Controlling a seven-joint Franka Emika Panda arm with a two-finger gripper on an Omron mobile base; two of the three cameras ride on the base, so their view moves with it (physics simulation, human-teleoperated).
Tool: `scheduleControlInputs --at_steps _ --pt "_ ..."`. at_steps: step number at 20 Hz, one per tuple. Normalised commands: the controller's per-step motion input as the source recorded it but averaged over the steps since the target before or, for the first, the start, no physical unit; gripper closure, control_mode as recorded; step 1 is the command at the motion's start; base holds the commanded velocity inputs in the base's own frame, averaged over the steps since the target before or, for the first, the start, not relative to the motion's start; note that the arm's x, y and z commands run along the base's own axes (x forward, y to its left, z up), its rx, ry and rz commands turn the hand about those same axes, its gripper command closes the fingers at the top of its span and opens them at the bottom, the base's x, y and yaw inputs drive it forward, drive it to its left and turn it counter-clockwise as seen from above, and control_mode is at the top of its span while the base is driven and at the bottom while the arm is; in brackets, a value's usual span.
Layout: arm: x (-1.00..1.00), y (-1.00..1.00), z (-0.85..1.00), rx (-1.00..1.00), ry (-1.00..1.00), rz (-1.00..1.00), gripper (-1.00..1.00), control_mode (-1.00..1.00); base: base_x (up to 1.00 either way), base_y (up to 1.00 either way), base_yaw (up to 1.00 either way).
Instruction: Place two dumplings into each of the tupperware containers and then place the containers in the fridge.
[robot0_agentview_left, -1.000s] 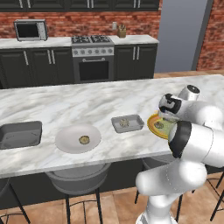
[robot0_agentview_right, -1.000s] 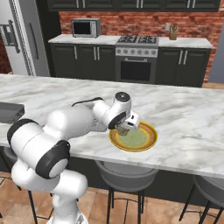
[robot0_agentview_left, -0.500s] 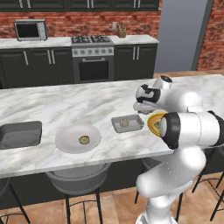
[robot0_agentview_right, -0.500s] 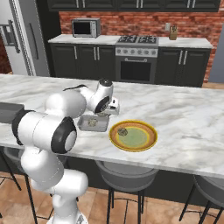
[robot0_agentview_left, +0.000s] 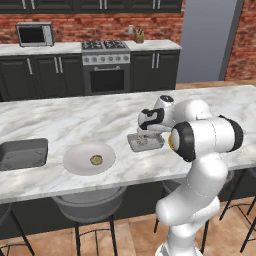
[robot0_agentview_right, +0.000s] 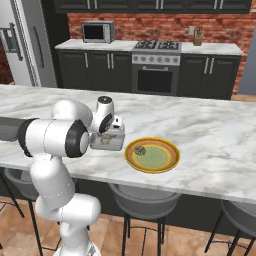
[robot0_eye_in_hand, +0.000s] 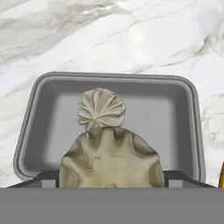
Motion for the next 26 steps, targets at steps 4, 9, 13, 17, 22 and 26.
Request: scheduleControlInputs --at_steps 4,9,13,17,22,26 --pt "0.54 0.18 -0.26 -0.13 0.04 0.0 1.0 -1.0 0.0 0.0 0.0" --pt "0.35 -0.03 -0.35 -0.05 0.06 -0.01 1.0 -1.0 0.0 0.0 0.0" --pt "0.43 0.0 -0.22 0.0 0.0 0.0 1.0 -1.0 0.0 0.0 0.0" --pt "-0.02 -0.01 -0.15 0.0 -0.02 -0.01 1.0 -1.0 0.0 0.0 0.0" --pt "-0.14 -0.03 -0.06 0.0 -0.07 -0.01 1.0 -1.0 0.0 0.0 0.0" --pt "0.0 -0.08 -0.2 0.0 -0.01 0.0 1.0 -1.0 0.0 0.0 0.0"
